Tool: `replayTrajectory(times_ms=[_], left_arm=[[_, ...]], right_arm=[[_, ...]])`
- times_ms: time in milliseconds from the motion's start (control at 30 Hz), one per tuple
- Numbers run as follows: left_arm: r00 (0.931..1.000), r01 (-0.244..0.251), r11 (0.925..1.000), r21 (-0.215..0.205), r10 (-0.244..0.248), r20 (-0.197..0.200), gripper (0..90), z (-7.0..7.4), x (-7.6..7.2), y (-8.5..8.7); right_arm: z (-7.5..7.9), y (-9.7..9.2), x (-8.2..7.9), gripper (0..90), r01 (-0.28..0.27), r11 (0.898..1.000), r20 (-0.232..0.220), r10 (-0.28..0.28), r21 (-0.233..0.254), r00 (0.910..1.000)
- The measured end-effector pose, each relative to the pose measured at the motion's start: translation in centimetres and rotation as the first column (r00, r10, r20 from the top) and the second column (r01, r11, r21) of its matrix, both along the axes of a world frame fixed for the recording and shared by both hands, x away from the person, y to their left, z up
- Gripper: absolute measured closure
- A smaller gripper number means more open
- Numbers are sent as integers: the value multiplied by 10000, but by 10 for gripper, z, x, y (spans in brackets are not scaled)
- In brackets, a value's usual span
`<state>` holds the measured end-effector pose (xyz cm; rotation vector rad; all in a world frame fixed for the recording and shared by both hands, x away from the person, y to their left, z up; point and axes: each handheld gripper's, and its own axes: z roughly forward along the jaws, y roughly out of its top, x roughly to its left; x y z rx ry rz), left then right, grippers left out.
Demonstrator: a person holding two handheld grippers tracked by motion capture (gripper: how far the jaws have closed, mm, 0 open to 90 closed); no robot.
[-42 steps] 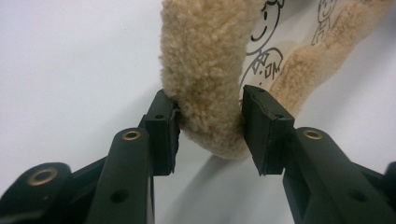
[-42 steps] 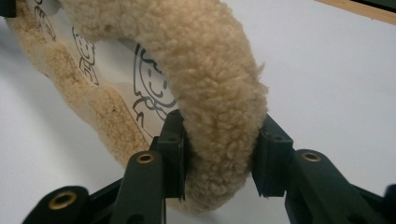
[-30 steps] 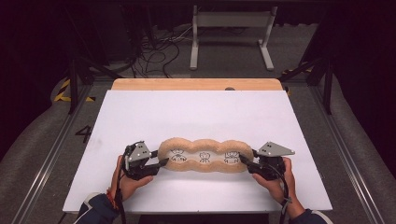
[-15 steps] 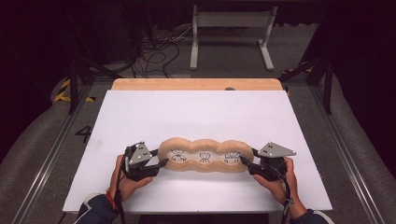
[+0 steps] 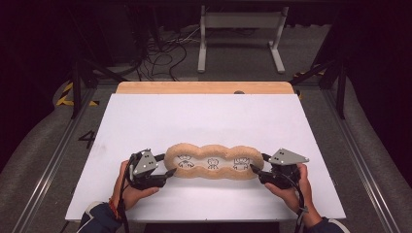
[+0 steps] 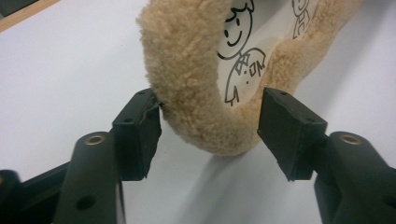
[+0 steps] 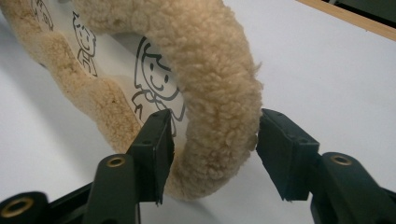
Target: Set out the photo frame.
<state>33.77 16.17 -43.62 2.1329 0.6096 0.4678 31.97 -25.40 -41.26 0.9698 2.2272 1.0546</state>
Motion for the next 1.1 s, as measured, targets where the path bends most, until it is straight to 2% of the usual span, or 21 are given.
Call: replayTrajectory(times_ms=[100, 233, 633, 900, 1100], left_arm=[[10000, 16, 10000, 93, -17, 71, 330, 0, -3, 0], [9998, -6, 9999, 120, 3, 214, 321, 1, -5, 1], [9991, -113, 9984, 556, 90, 425, 227, -2, -6, -1], [9990, 38, 9996, 284, -50, 435, 165, -1, -6, 0], [9990, 88, 9997, 230, -98, 433, 139, -1, -7, -1]], right_arm=[[1, 0, 0, 399, -6, 10000, 4, 6, 6, 10000], [1, 0, 1, 332, 25, 10000, -31, -26, -58, 10000], [-2, -1, 2, 237, 139, 9996, -140, -142, -229, 9998], [-3, 0, 1, 186, 32, 9995, -115, -36, -314, 9999], [-3, -1, 1, 116, -137, 9996, -73, 135, -235, 9999]])
